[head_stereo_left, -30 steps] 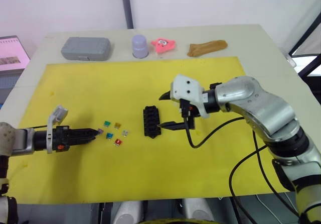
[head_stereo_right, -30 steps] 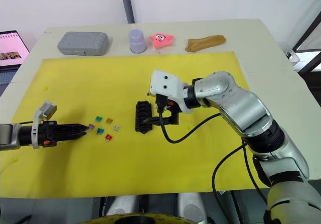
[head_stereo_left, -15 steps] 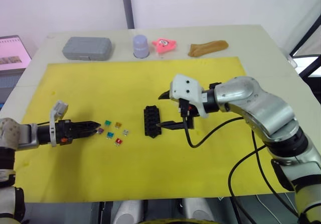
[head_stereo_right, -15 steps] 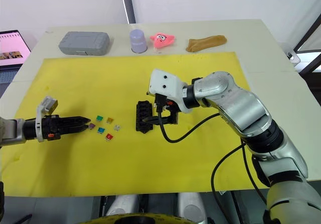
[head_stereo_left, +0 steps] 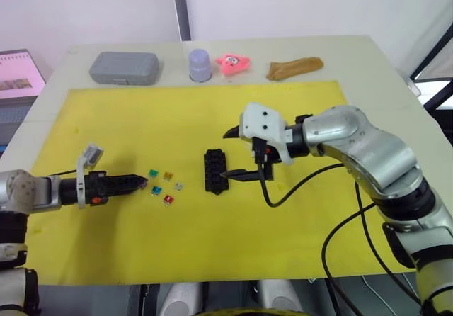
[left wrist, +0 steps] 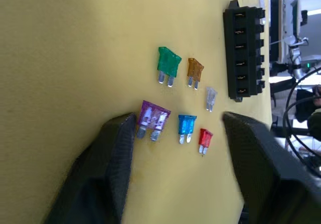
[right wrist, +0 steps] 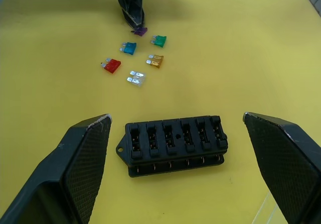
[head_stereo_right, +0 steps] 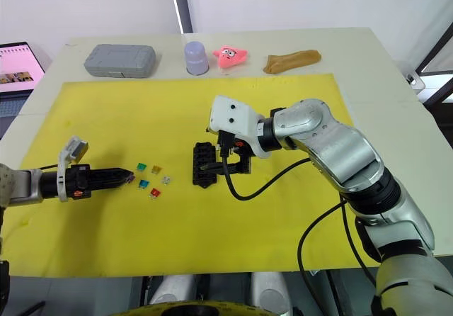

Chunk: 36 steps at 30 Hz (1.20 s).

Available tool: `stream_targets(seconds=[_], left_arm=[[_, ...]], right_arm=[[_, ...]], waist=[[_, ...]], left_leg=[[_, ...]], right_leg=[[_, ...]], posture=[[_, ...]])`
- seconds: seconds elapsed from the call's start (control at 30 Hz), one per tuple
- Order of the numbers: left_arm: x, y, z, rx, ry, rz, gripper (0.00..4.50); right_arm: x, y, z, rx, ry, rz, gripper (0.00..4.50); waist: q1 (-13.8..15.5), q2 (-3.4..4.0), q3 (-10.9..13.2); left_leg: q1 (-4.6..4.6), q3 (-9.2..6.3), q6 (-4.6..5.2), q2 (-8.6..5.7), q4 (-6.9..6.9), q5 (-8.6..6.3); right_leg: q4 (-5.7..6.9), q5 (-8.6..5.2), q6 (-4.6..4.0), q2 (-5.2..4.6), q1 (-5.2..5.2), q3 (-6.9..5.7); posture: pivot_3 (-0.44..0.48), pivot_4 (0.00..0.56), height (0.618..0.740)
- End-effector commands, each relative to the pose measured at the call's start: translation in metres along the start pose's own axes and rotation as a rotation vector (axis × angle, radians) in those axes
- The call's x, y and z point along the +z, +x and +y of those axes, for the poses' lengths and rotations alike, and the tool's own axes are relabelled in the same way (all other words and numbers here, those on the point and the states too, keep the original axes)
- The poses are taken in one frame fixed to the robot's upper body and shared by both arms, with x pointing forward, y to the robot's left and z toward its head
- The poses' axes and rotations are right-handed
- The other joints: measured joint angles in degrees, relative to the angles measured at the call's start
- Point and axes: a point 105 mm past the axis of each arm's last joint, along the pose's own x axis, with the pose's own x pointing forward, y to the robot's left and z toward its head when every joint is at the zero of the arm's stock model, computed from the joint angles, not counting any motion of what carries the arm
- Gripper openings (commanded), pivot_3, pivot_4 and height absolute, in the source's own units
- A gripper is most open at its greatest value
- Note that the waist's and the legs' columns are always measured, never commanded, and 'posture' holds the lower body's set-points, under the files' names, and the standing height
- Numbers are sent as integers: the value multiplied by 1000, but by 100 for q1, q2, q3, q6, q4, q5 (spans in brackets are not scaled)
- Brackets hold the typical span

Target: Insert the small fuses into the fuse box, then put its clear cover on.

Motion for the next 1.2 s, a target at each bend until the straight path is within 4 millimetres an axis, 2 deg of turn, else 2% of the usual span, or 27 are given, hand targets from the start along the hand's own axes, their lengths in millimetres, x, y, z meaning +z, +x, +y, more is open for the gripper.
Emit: stream_targets(seconds=[0.03,0.33,0.47,0.83,1.03,1.2], left_arm=[[-5,6,2,8,2,27,1372],[-6,4,10,38,10,23,1372],[-5,2,12,48,13,14,55],[-5,-9,12,62,67,-18,55],[2,-16,7,84,245,-96,55],[13,-27,-15,45,500,-214,55]], right_arm=[[14,-7,-4,-35,-59,-31,4500],[14,-7,-5,-37,-63,-31,4500],[15,-7,-4,-36,-64,-32,4500],[12,-7,-3,-32,-62,-33,4500],[7,-10,2,-25,-28,-41,4500],[-1,-17,5,-28,39,-53,4500]], waist=[[-1,0,0],[-10,0,0],[-16,0,0],[-44,0,0],[-40,0,0],[-20,-1,0]], left_leg=[[0,0,0,0,0,0],[0,0,0,1,0,0],[0,0,0,1,0,0],[2,1,0,4,-3,0],[1,4,0,7,-8,0],[-2,3,0,8,-8,0]], right_leg=[[-1,0,0,0,0,0],[-1,0,0,0,0,0],[-1,0,0,0,0,0],[0,0,0,2,-3,0],[-2,0,0,1,-7,-1],[-9,0,0,-1,-6,-3]], posture=[[0,150,740],[0,150,740],[0,150,740],[0,150,740],[0,150,740],[0,150,740]])
